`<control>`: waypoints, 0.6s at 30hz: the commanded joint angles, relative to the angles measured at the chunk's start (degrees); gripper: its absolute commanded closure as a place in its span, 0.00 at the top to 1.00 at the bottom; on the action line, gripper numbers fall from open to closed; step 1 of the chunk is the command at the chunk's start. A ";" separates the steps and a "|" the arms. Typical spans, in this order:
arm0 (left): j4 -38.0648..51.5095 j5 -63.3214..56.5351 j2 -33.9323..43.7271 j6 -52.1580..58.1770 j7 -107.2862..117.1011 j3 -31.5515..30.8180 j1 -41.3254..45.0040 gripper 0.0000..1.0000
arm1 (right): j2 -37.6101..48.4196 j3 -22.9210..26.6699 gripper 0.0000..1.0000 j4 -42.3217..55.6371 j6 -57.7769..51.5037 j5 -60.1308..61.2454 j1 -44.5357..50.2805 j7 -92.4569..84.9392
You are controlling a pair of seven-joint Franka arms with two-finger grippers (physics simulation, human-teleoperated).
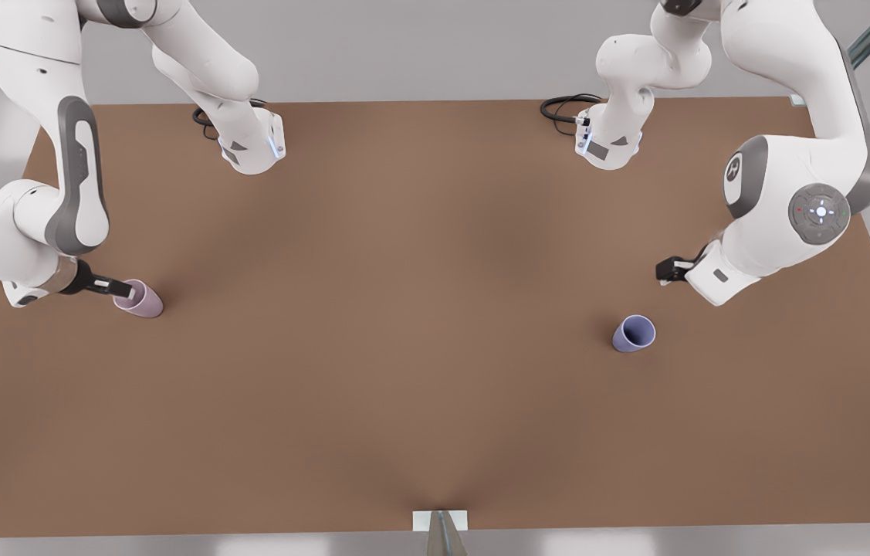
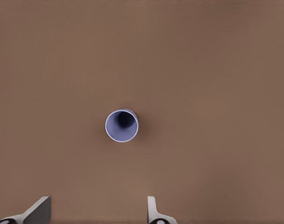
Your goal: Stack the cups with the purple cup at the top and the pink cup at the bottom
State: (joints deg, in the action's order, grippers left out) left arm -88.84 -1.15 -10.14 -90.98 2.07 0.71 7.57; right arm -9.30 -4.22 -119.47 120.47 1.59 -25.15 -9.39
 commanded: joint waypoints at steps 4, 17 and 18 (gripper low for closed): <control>0.07 -0.26 -0.14 -0.34 0.04 -0.36 0.08 1.00 | -2.57 0.00 1.00 -0.41 4.42 -0.09 -4.21 -16.72; 0.16 0.10 -1.46 0.19 0.22 -0.01 0.08 1.00 | -12.15 0.09 0.98 -0.15 11.36 -1.68 -5.61 -18.39; 0.16 0.10 -1.46 0.36 0.13 -0.01 0.08 1.00 | -12.68 0.18 0.94 -0.15 11.63 -1.68 -5.70 -18.39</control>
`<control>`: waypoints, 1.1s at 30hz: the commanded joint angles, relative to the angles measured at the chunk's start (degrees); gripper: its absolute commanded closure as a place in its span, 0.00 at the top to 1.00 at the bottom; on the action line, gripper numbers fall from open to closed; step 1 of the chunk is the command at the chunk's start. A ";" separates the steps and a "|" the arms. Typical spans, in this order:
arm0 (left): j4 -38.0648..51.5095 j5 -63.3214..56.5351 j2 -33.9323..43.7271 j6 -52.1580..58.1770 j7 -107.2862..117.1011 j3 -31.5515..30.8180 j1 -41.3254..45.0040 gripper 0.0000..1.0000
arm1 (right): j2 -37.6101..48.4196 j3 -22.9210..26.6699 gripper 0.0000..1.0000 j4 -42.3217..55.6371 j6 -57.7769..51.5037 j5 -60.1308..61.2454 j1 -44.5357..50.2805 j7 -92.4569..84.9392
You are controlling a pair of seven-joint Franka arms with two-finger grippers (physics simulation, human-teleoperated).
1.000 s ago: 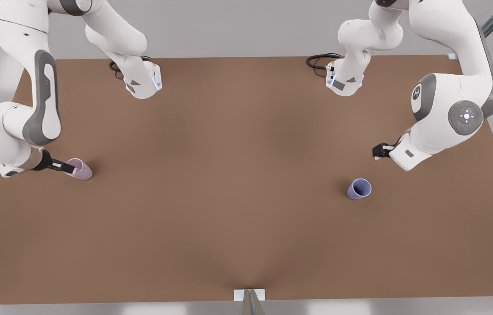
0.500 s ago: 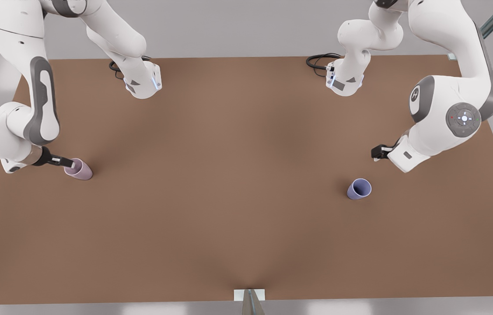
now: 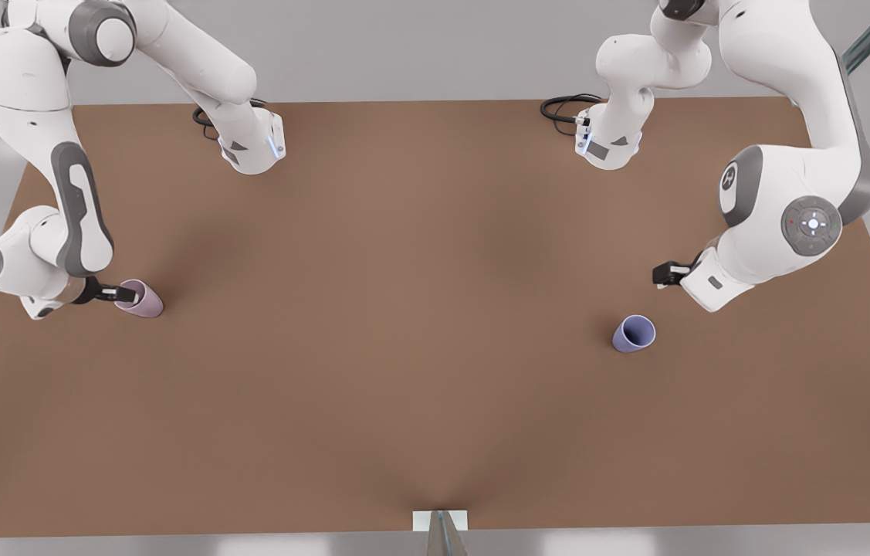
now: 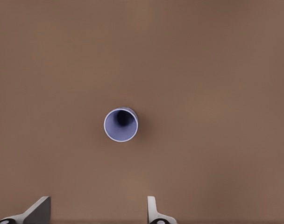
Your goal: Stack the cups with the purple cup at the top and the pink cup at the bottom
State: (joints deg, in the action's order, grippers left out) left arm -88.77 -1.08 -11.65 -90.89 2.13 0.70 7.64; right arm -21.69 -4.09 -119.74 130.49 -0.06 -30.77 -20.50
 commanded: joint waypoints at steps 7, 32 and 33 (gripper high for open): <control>0.09 0.03 -0.91 -0.61 0.07 0.00 0.01 1.00 | -0.64 0.31 0.23 0.30 3.28 -0.03 0.53 -7.18; 0.17 -0.32 -0.74 -0.43 -0.02 0.18 0.01 1.00 | -34.47 -2.59 0.21 76.57 -21.34 2.16 66.09 83.69; 0.09 -0.32 -0.83 -0.08 0.07 0.18 0.01 1.00 | -35.35 -2.68 0.21 76.85 -17.21 2.34 68.38 83.96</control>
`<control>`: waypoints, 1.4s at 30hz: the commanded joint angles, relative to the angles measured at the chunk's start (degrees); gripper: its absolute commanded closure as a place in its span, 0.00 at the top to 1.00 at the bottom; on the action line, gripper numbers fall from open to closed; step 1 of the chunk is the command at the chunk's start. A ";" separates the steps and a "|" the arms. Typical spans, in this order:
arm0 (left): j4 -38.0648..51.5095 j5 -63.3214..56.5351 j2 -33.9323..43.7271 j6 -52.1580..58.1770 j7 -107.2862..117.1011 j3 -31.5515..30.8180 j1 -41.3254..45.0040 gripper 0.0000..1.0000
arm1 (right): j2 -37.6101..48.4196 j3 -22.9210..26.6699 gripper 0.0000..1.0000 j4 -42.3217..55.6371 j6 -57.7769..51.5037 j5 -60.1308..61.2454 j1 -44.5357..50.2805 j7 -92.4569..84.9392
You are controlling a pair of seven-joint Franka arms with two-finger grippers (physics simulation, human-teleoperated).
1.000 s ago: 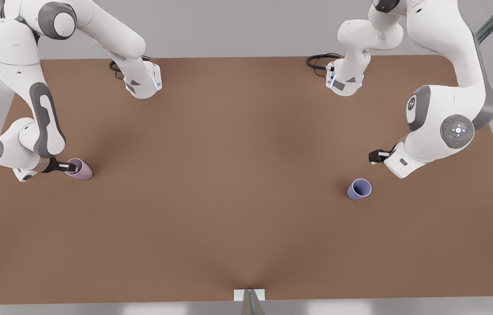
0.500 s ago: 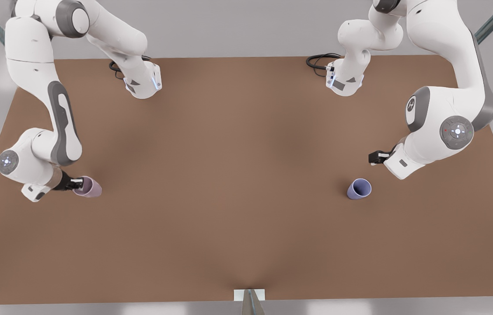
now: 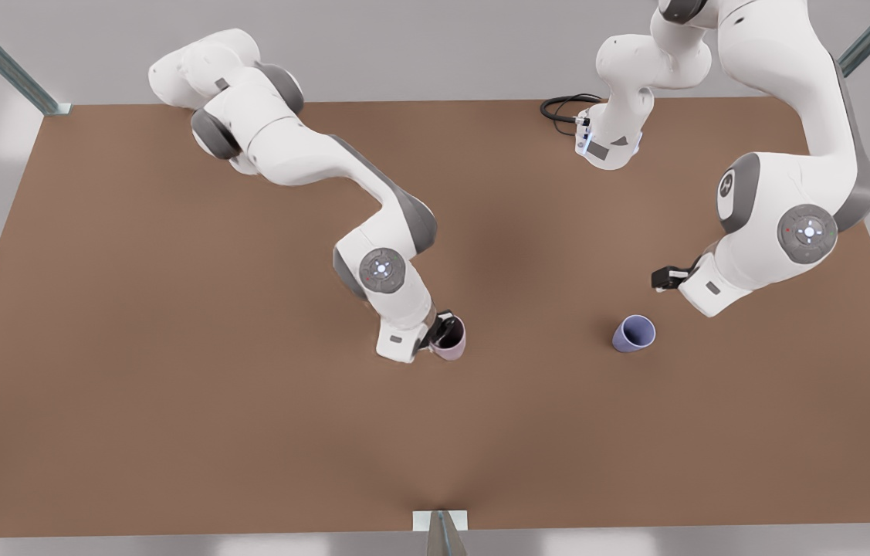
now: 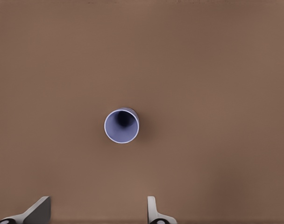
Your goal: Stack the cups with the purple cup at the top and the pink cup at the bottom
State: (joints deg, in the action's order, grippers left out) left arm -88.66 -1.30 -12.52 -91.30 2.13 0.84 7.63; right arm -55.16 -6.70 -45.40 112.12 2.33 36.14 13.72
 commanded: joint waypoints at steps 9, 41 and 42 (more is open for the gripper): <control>1.91 0.25 -13.41 -18.65 -1.51 1.18 -1.65 1.00 | -7.33 -1.47 0.21 1.89 2.23 -3.73 6.13 47.80; -18.04 3.94 -16.22 -33.69 -1.42 0.56 -3.50 0.21 | -7.16 -0.77 1.00 -0.66 4.78 -5.76 5.34 42.70; -17.96 3.94 -16.22 -33.42 -1.34 0.56 -3.50 0.21 | -6.90 -0.77 1.00 -0.66 4.52 -5.75 5.17 42.70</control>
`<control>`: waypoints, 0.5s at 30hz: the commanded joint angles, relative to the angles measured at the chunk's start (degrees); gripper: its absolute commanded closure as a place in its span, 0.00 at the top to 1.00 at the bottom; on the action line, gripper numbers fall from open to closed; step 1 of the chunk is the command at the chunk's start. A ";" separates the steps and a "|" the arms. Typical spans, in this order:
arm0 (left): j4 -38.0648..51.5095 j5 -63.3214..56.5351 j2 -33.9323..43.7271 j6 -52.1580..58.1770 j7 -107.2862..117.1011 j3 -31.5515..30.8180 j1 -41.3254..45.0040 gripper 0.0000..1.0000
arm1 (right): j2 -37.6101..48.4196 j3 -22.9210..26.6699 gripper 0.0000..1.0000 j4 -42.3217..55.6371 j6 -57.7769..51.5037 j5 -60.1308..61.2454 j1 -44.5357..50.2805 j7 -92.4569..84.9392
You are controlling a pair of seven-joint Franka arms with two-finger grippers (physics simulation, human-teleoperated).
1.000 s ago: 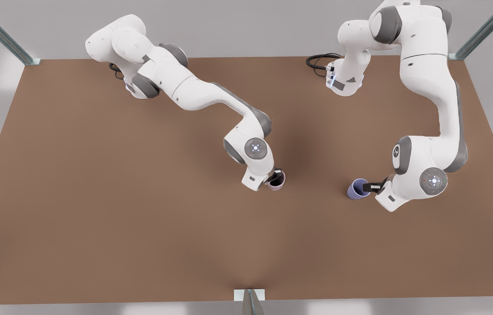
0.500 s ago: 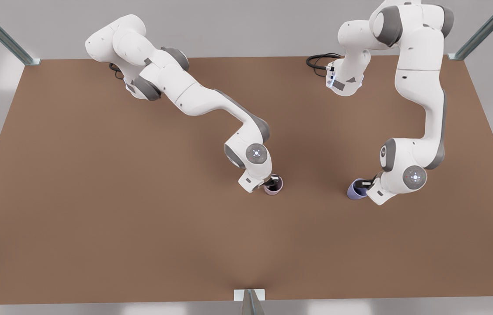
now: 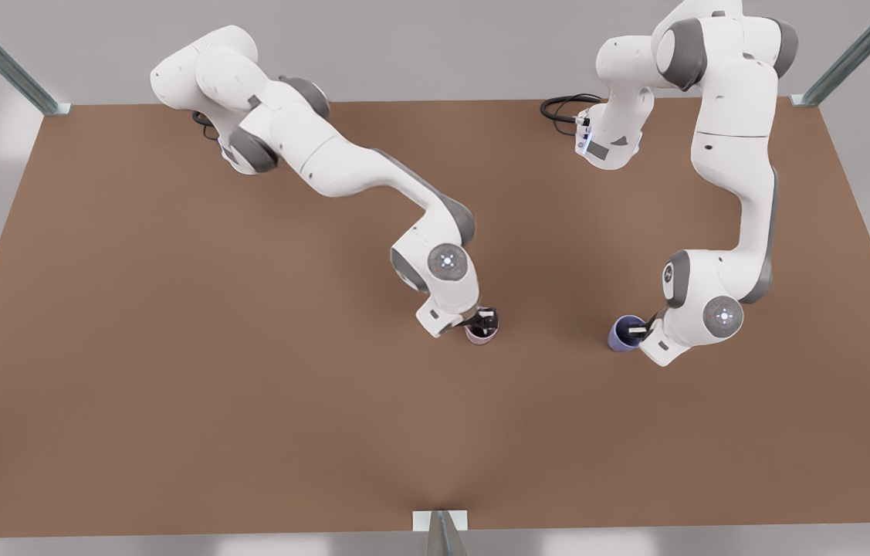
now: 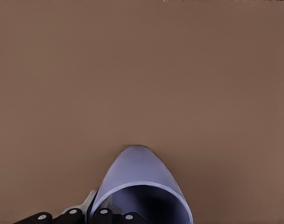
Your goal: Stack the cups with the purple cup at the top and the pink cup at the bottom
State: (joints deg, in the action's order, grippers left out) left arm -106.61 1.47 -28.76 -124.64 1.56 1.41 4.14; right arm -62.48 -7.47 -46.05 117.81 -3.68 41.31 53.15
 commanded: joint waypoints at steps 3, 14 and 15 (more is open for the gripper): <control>3.42 0.99 1.86 4.49 -0.85 0.00 0.08 0.21 | 3.94 0.00 1.00 0.00 -4.78 0.16 -3.42 2.83; 33.21 1.16 -3.40 26.73 51.00 -4.04 23.72 0.21 | 39.62 -0.09 1.00 -29.53 -16.39 1.30 -32.25 -32.22; 36.38 1.08 -6.39 26.65 52.06 -4.13 25.21 0.21 | 42.79 0.00 1.00 -32.52 -16.39 2.36 -33.13 -36.62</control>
State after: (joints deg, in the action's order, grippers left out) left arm -72.75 2.20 -33.35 -103.68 16.67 -2.62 28.04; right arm -21.69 -7.45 -76.90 103.98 -2.79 8.79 43.46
